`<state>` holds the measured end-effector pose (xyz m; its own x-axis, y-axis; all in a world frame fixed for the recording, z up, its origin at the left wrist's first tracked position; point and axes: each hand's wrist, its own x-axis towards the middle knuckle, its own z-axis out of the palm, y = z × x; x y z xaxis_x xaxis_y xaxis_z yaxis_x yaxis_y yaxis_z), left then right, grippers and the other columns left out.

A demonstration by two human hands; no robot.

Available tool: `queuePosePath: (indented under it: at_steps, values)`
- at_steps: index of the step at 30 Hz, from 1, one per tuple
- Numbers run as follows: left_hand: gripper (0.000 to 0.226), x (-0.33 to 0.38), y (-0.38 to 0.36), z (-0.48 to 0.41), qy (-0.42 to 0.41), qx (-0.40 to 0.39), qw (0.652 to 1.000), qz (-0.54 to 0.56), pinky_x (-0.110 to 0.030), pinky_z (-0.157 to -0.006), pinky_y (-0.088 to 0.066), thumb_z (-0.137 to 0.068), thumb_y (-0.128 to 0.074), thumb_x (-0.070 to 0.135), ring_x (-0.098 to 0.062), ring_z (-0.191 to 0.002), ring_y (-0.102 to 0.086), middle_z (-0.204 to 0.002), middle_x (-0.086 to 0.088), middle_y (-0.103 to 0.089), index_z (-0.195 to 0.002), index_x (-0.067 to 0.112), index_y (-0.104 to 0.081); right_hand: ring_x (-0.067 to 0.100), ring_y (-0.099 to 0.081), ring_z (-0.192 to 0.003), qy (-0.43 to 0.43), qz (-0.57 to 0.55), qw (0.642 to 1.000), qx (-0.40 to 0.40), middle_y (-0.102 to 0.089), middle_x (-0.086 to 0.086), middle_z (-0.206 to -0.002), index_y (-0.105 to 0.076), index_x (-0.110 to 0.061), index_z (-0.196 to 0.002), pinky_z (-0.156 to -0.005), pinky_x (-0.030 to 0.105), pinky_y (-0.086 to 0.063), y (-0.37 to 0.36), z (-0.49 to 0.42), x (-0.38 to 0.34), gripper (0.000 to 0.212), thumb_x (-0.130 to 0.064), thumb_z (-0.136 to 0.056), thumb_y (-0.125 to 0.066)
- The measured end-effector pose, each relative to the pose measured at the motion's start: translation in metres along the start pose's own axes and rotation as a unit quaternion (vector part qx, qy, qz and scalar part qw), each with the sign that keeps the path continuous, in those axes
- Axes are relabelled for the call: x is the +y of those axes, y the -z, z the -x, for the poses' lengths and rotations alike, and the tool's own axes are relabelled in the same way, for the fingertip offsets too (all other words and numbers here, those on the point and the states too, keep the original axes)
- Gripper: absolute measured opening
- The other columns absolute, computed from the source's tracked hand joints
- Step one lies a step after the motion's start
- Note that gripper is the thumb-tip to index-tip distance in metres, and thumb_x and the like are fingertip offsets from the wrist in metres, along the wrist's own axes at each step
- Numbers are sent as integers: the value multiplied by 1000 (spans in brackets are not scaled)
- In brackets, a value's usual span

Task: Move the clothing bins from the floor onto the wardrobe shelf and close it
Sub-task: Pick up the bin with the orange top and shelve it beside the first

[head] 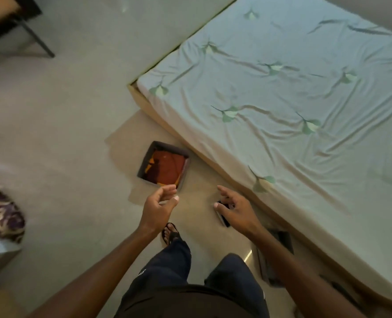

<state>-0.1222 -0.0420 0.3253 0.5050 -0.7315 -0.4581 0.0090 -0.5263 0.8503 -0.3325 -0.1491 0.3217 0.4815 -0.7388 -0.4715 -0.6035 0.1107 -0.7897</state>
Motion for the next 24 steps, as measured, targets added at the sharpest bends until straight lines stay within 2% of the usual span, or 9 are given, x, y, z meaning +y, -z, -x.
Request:
queuePosePath:
  at_steps: [5,8,12,15,19,22,24]
  values:
    - [31,-1,53,-62,40,51,998,10,-22,-87,-50,-90,-64,15,-8,-104,-62,-110,6,-67,-121,17,-62,8,-56,-112,-3,15,999,-45,-53,-7,-132,-45,-34,-139,-91,31,-52,-31,-83,-48,57,-34,-86,-65]
    - [30,-14,68,-107,79,83,993,23,-20,-84,-50,-89,-65,14,-9,-102,-63,-109,4,-68,-119,16,-63,4,-56,-110,-25,9,997,-72,-55,-7,-130,-45,-40,-137,-86,39,-57,-45,-147,-59,57,-37,-84,-66]
    - [32,-42,70,-175,145,108,983,28,-13,-77,-48,-88,-66,15,-7,-100,-62,-109,5,-67,-120,16,-62,5,-56,-108,-26,75,991,-113,-55,-4,-132,-42,-32,-141,-89,27,-48,-68,-242,-57,58,-33,-87,-64]
    - [32,-80,63,-243,198,125,971,38,-21,-83,-51,-87,-67,15,-6,-97,-61,-108,3,-66,-119,15,-62,10,-54,-116,-40,114,981,-153,-52,-3,-138,-41,-33,-141,-93,28,-47,-98,-325,-36,59,-33,-87,-64]
    - [35,-144,51,-324,277,108,954,30,-23,-84,-44,-88,-66,21,-14,-104,-60,-117,-2,-63,-121,17,-60,14,-51,-122,-44,179,963,-196,-50,-1,-141,-40,-33,-142,-100,37,-46,-141,-423,5,58,-35,-88,-61]
    - [42,-205,38,-379,325,89,941,-29,-35,-103,-41,-85,-63,39,-21,-122,-51,-131,-4,-59,-124,24,-59,16,-43,-132,-28,232,951,-203,-46,-1,-145,-42,-28,-142,-108,38,-39,-176,-486,49,56,-33,-89,-60]
    - [46,-249,30,-413,351,73,932,-62,-37,-109,-35,-85,-61,41,-26,-130,-44,-135,-4,-54,-128,24,-56,19,-40,-135,-1,272,940,-205,-44,1,-147,-44,-22,-141,-111,38,-35,-202,-528,88,57,-31,-88,-62]
